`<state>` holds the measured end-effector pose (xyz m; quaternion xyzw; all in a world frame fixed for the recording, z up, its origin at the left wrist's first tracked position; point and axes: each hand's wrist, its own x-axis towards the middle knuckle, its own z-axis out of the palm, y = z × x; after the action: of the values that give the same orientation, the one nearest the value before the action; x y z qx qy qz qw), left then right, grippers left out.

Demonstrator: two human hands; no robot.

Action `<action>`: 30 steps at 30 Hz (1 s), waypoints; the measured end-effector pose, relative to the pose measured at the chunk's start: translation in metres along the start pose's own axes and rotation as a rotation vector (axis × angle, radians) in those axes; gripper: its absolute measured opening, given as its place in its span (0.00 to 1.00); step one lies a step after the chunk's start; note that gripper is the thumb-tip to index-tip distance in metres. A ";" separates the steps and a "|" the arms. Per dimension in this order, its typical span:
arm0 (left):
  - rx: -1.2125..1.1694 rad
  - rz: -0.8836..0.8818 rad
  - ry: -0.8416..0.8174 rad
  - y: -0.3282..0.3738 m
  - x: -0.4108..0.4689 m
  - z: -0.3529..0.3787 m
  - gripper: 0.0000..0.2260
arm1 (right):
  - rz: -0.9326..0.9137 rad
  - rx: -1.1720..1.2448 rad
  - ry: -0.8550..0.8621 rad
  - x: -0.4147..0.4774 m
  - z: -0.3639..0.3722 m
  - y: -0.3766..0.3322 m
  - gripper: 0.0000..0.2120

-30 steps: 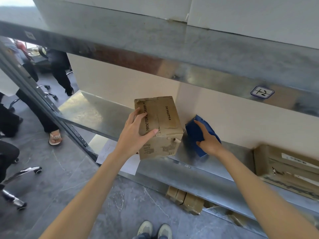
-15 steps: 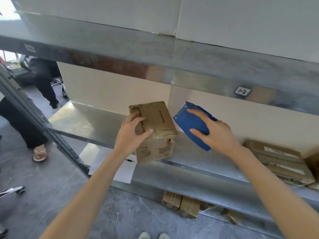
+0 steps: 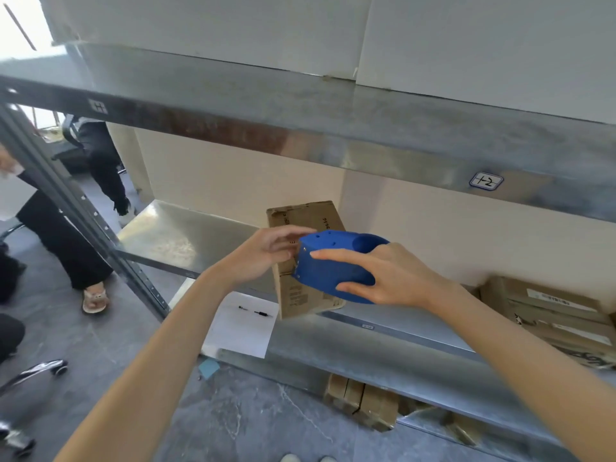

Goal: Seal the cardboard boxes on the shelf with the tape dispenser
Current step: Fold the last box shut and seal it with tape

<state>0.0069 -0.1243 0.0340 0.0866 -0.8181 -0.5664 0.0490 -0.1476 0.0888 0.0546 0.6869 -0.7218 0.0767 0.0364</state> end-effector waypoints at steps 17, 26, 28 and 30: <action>-0.045 -0.030 0.207 -0.003 -0.009 0.014 0.19 | -0.022 0.057 -0.024 -0.010 -0.006 -0.011 0.31; 0.013 0.061 0.345 -0.002 -0.014 0.023 0.16 | -0.036 0.075 -0.055 -0.014 -0.006 -0.016 0.29; 0.014 0.061 0.294 -0.001 -0.018 0.023 0.19 | -0.061 0.053 -0.055 -0.015 -0.007 -0.018 0.29; 0.029 0.072 0.238 -0.002 -0.021 0.024 0.22 | -0.084 0.013 -0.062 -0.015 -0.007 -0.019 0.29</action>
<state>0.0236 -0.0989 0.0238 0.1247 -0.8172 -0.5380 0.1647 -0.1287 0.1036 0.0604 0.7189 -0.6925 0.0584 0.0126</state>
